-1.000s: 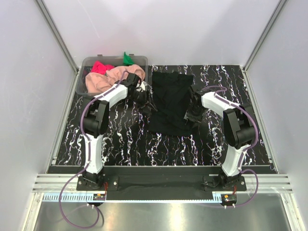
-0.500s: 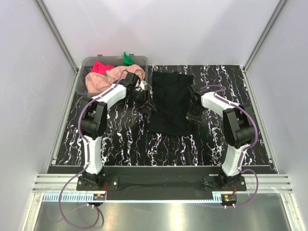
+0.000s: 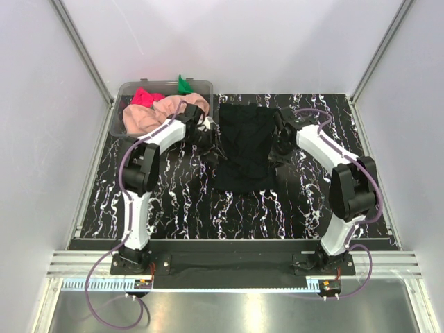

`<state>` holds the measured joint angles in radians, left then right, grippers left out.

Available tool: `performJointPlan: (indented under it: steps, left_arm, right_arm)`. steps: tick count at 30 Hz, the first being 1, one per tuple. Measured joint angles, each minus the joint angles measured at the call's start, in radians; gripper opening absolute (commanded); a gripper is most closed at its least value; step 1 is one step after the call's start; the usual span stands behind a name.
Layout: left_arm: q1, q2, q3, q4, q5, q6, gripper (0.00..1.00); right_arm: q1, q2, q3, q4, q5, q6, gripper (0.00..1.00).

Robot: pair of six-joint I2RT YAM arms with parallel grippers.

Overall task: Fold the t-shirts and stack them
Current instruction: Fold the tshirt

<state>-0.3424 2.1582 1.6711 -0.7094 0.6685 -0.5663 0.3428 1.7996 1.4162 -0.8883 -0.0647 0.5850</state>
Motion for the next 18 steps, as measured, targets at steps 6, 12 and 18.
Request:
performJointPlan:
  steps: [6, 12, 18]
  left_arm:
    - [-0.001, 0.071, 0.056, -0.008, 0.0, 0.002, 0.5]
    - [-0.01, 0.104, 0.118, -0.024, 0.0, -0.003, 0.5]
    - [-0.026, 0.115, 0.147, -0.033, 0.0, -0.008, 0.5]
  right_arm:
    - [-0.006, -0.033, 0.047, -0.034, -0.008, -0.014, 0.0]
    - [-0.007, -0.034, 0.008, -0.018, -0.009, -0.024, 0.08]
    - [-0.008, -0.033, -0.037, 0.012, -0.018, -0.038, 0.16]
